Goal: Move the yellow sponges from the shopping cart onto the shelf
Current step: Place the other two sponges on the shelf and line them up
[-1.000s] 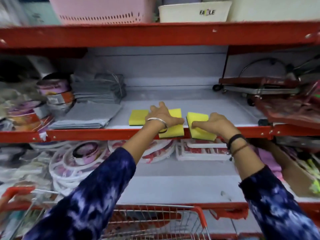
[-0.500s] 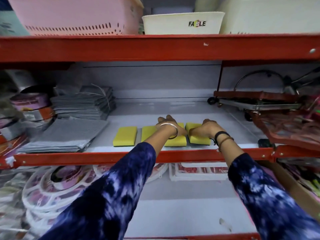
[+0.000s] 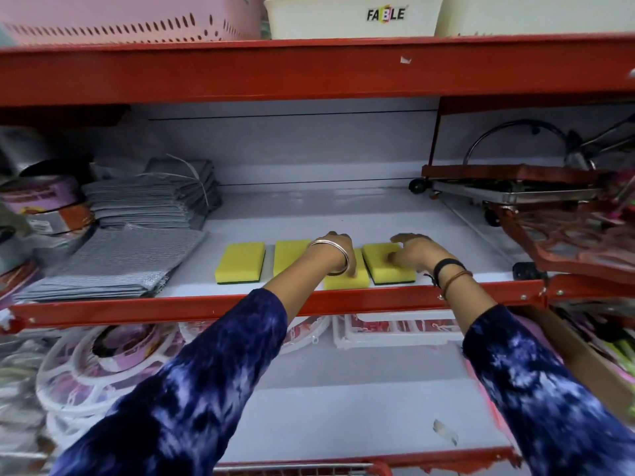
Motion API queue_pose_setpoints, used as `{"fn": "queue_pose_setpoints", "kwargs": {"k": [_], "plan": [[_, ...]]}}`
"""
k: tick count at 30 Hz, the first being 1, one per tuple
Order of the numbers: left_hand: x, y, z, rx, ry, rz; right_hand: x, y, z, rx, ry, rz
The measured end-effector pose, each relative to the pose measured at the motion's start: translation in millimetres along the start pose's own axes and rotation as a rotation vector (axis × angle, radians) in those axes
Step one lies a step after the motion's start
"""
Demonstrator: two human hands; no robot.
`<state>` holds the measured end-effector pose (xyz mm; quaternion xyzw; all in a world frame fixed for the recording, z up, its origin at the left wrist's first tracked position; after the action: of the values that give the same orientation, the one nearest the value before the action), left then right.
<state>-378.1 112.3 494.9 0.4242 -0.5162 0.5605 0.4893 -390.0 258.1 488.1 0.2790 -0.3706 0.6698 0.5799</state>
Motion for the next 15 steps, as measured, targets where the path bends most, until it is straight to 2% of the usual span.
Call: {"fn": "queue_pose_setpoints", "kwargs": {"k": [15], "plan": [[-15,-9,1,-0.023,-0.041,-0.061,-8,-25,-8,0.010,0.030,-0.024]]}}
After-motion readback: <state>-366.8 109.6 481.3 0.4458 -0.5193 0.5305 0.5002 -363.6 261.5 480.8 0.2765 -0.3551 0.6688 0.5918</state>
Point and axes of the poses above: each hand's wrist, its own y-axis towards the middle knuckle, its own x-axis out of the back of the hand, z = x × y, the point moved 9 cm from there along y, towards the middle knuckle, and after that the axes turned 10 degrees about y, right-handed, at the moved point
